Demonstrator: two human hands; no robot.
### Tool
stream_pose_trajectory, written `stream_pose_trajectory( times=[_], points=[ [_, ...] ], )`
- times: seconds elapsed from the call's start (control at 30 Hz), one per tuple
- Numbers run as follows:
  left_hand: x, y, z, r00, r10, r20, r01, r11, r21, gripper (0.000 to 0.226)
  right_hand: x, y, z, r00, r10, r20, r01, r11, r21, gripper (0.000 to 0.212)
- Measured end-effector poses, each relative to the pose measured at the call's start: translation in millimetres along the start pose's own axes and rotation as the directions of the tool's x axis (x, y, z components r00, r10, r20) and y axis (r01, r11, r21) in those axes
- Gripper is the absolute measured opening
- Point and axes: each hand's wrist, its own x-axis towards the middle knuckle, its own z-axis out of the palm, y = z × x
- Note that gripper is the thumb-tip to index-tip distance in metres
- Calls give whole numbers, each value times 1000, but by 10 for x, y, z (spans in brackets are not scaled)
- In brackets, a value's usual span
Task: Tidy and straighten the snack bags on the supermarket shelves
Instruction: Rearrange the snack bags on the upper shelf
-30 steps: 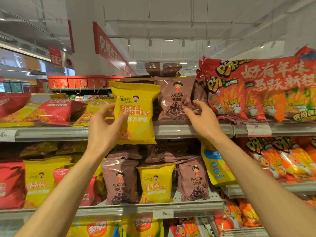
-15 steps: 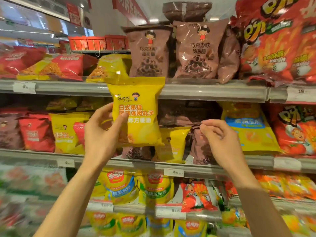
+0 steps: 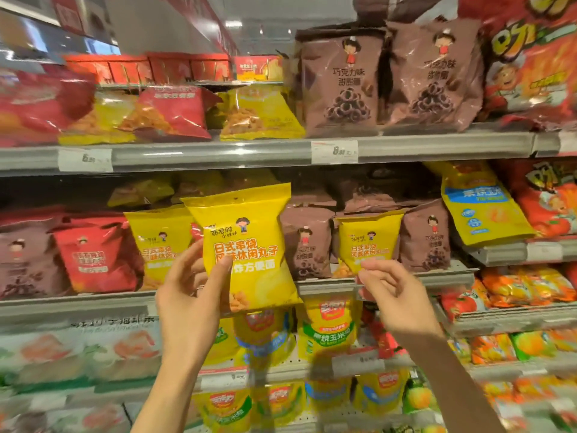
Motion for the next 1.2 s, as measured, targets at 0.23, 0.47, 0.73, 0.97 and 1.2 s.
stream_pose_trajectory(
  times=[0.23, 0.47, 0.73, 0.97, 1.2],
  points=[
    [319, 87, -658, 999, -36, 12, 37, 998, -51, 42, -244, -220, 811, 999, -23, -26, 23, 1000, -3, 9],
    [520, 92, -965, 1000, -10, -11, 9, 997, -83, 50, -149, -373, 1156, 997, -80, 19, 81, 996, -28, 9],
    [802, 243, -1067, 994, 102, -39, -102, 995, -7, 42, 198, -506, 1375, 987, -158, 5, 158, 987, -26, 8],
    [1108, 300, -1325, 990, 120, -78, -120, 993, -1, 40, 378, -678, 1612, 977, -208, 41, 210, 975, -74, 9],
    [1702, 500, -1452, 981, 192, -27, -191, 981, 8, 37, 657, -1281, 1987, 938, -346, 37, 346, 917, -197, 8]
  ],
)
